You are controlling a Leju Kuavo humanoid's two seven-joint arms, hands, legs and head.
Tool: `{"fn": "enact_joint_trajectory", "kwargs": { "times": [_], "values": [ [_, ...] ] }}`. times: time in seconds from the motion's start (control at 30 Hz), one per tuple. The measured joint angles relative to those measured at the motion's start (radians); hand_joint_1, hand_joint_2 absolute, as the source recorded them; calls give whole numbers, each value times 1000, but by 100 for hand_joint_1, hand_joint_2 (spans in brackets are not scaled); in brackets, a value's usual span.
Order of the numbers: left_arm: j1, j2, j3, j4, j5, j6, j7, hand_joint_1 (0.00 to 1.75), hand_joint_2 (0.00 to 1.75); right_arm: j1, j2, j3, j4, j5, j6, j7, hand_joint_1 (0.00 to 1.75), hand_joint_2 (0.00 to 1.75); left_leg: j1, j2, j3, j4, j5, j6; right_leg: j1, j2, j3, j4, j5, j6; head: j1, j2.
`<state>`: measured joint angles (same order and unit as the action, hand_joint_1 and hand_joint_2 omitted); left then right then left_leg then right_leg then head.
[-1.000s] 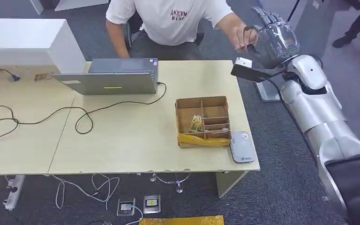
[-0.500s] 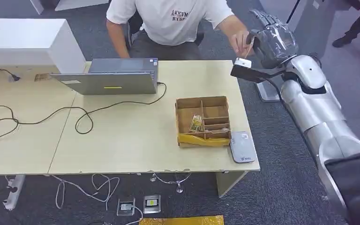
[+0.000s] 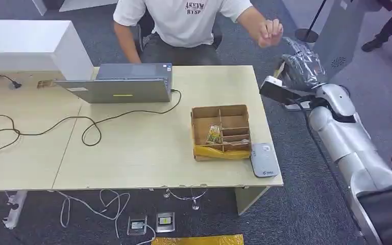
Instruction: Pass the card to the sensor for recognition and then transmit it.
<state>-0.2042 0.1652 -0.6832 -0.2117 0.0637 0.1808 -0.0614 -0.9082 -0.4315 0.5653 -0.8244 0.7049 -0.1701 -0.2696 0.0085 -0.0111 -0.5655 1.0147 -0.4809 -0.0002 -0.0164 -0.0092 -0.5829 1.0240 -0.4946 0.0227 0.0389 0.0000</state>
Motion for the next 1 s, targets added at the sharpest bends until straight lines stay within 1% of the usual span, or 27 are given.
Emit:
{"fn": "enact_joint_trajectory", "kwargs": {
  "times": [0.13,0.23,0.33,0.43,0.57,0.73,1.0],
  "values": [
    [6,2,3,0,4,1,-3,0,0,100,-54,-17,-72,-21,16,56,175,175,0,0,0,0,0,0,0,-1,0,0,0,0,0,0],
    [9,5,3,0,7,1,-3,0,0,171,-88,-35,-122,-15,24,85,175,175,0,1,0,0,-1,0,0,1,0,0,0,0,0,0],
    [10,8,5,0,8,1,-3,0,0,243,-120,-61,-170,-10,26,94,175,175,0,0,0,0,0,0,0,0,0,0,0,0,0,0],
    [8,9,11,0,6,1,-3,0,0,287,-139,-79,-200,-4,27,102,175,175,0,2,0,0,0,0,0,1,0,0,0,0,0,0],
    [5,9,12,0,7,1,-2,0,0,328,-150,-90,-225,9,31,108,175,175,0,2,0,0,0,0,0,3,0,0,0,0,0,0],
    [5,9,19,0,11,1,-1,0,0,369,-150,-93,-241,26,30,111,175,175,0,2,0,0,0,0,0,2,0,0,0,0,0,0],
    [7,9,27,0,27,2,-1,0,0,402,-136,-75,-240,75,-12,90,175,175,0,2,0,0,-1,0,0,2,0,0,0,0,0,0]
  ]
}}
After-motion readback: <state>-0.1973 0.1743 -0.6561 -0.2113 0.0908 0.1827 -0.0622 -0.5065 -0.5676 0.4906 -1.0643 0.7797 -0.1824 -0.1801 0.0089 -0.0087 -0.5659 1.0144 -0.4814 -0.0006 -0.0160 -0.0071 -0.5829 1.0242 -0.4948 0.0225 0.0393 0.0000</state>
